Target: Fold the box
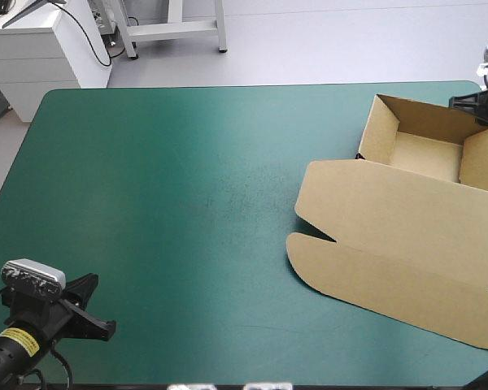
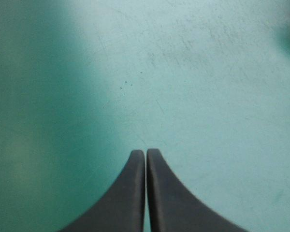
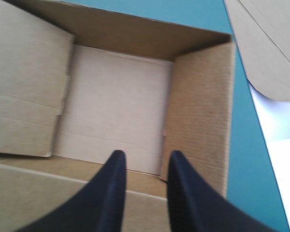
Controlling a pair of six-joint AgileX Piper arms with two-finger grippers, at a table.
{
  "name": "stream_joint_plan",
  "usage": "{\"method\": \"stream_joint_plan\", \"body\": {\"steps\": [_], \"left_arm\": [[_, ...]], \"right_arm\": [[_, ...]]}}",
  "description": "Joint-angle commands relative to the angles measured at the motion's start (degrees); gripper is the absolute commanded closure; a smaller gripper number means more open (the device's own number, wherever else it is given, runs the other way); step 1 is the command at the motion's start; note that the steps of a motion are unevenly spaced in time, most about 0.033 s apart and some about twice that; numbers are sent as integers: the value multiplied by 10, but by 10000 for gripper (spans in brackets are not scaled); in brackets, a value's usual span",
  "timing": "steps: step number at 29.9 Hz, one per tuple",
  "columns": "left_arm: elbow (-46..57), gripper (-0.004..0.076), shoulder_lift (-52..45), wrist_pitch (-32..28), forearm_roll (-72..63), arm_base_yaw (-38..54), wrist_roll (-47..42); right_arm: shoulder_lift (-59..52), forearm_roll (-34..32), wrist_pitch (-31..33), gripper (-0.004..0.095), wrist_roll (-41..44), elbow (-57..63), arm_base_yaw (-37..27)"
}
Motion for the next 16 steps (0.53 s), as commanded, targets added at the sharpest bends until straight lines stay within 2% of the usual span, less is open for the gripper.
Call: {"method": "stream_joint_plan", "body": {"steps": [1,9,15,16], "left_arm": [[-14,731,6,-61,5,0,-5],[-14,731,6,-93,57,0,-8],[-12,731,6,-91,45,0,-10],[-10,731,6,-95,45,0,2]], "right_arm": [[-78,38,-19,917,-28,14,44],[-222,26,-118,929,-48,193,193],[-333,18,-206,929,-51,350,219],[-361,23,-237,929,-51,385,220]]}}
